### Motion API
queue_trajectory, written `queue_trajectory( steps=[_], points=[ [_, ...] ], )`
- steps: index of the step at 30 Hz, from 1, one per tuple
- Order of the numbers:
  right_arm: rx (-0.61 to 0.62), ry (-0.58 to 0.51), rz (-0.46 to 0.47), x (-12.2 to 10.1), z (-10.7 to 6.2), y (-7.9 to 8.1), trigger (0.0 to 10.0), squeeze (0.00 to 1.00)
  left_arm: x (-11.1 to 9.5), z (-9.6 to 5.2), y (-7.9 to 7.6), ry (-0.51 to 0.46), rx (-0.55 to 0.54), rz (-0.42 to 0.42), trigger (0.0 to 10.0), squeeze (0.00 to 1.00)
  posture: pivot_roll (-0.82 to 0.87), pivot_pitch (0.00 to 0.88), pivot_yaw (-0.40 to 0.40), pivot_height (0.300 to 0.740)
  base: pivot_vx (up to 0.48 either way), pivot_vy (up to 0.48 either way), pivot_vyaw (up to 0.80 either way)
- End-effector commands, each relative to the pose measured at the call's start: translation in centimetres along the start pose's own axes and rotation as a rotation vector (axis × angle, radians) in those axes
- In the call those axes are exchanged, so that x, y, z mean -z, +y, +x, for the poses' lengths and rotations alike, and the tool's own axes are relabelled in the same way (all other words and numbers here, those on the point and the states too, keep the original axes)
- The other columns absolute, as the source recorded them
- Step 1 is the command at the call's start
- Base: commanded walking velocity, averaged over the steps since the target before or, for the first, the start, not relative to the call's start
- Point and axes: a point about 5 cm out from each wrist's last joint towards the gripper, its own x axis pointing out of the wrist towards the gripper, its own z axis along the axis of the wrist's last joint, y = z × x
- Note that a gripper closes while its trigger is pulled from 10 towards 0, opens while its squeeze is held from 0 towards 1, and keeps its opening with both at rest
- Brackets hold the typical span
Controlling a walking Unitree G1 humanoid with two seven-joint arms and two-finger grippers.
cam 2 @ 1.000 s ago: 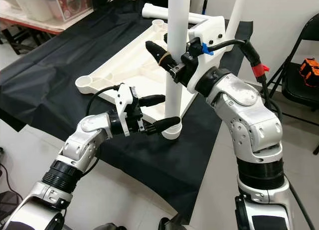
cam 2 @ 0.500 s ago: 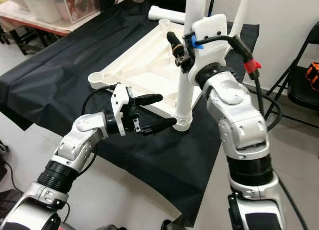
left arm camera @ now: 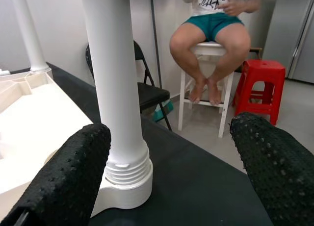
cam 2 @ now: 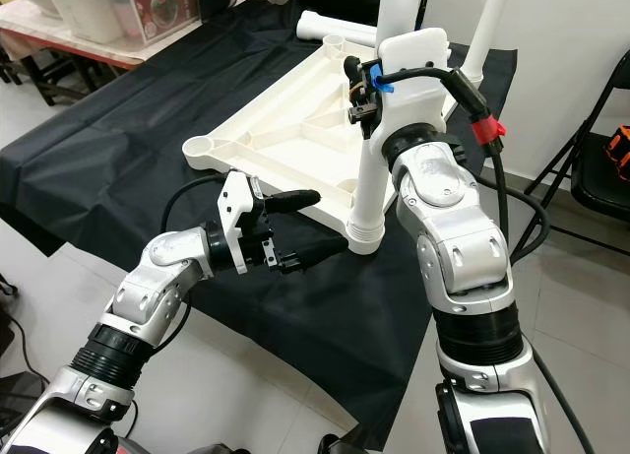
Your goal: Building children table
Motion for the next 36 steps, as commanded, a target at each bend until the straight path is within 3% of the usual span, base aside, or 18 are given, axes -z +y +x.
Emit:
queue_trajectory(
  steps=[1,12,15,20,23,26,27,28,29,36],
  points=[
    [0.018,0.166,-0.023,3.4,0.0,0.2,10.0,1.0,0.3,-0.1,-0.3,0.012,0.009,-0.005,10.0,0.0,-0.07,0.159,0.002,0.74,0.0,0.0,0.0],
    [-0.037,0.095,0.02,2.6,0.0,0.6,10.0,1.0,0.3,0.0,-0.5,0.012,0.021,-0.004,10.0,0.0,-0.08,0.157,0.006,0.74,0.0,0.0,0.0],
    [-0.136,0.037,0.038,2.4,-0.3,1.7,10.0,1.0,0.3,0.1,-0.6,0.011,0.028,-0.006,10.0,0.0,-0.08,0.156,0.004,0.74,0.0,0.0,0.0],
    [-0.172,0.026,0.054,2.4,-0.4,2.1,10.0,1.0,0.4,0.1,-0.7,0.011,0.029,-0.005,10.0,0.0,-0.08,0.157,0.004,0.74,0.0,0.0,0.0],
    [-0.307,-0.002,0.14,2.7,-0.9,3.0,10.0,1.0,0.4,0.1,-0.6,0.014,0.021,0.002,10.0,0.0,-0.08,0.156,0.003,0.74,0.0,0.0,0.0],
    [-0.314,-0.011,0.152,2.8,-1.0,2.9,10.0,1.0,0.3,0.1,-0.6,0.015,0.023,0.003,10.0,0.0,-0.08,0.156,0.004,0.74,0.0,0.0,0.0],
    [-0.311,-0.017,0.149,2.8,-1.1,2.9,10.0,0.91,0.3,0.0,-0.6,0.014,0.026,0.002,10.0,0.0,-0.08,0.155,0.004,0.74,0.0,0.0,0.0],
    [-0.311,-0.017,0.149,2.8,-1.1,2.9,10.0,0.91,0.3,0.0,-0.6,0.014,0.026,0.002,10.0,0.0,-0.08,0.155,0.004,0.74,0.0,0.0,0.0],
    [-0.33,-0.042,0.151,2.4,-1.2,2.9,10.0,0.0,0.3,0.0,-0.7,0.016,0.031,0.002,10.0,0.0,-0.08,0.157,0.006,0.74,0.0,0.0,0.0],
    [-0.349,-0.077,0.158,1.9,-1.5,2.8,10.0,0.0,0.4,0.1,-0.9,0.012,0.048,-0.008,10.0,0.0,-0.09,0.157,0.005,0.74,0.0,0.0,0.0]
  ],
)
